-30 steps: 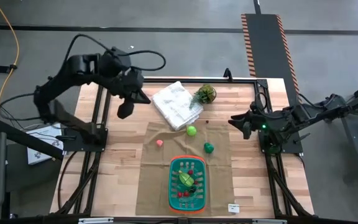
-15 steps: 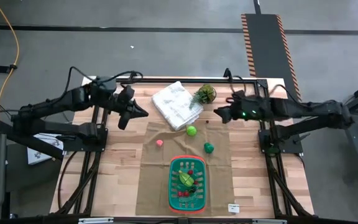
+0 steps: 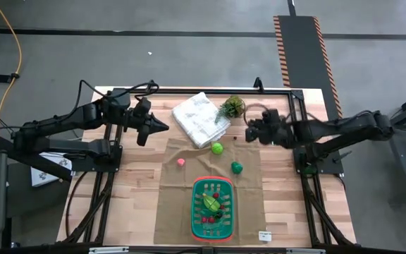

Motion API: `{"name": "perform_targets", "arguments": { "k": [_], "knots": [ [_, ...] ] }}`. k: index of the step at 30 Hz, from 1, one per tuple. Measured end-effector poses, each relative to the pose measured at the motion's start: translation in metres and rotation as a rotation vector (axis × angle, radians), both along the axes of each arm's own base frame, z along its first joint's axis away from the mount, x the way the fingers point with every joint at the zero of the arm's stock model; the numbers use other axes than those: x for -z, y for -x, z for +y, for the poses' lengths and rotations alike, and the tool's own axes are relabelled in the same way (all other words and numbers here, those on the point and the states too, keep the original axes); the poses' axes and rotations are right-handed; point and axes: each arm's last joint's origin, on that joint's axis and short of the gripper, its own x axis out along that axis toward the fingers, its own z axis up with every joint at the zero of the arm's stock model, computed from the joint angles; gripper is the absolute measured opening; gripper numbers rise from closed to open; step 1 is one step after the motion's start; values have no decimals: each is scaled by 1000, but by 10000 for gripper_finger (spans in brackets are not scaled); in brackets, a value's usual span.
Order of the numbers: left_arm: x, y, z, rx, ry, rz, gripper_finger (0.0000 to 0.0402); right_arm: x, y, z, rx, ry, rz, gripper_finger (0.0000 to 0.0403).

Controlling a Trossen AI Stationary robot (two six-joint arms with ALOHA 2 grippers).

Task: Pick and placing Produce into tupperware
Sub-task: Put the blueberry into the blue bin

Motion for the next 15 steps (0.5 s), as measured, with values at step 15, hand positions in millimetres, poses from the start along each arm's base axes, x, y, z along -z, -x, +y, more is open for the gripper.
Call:
{"name": "perform_targets", "arguments": {
  "k": [15],
  "knots": [
    [-1,0,3,-83,-11,-8,5,82,41,47,-2,31,-318,165]
  ]
}}
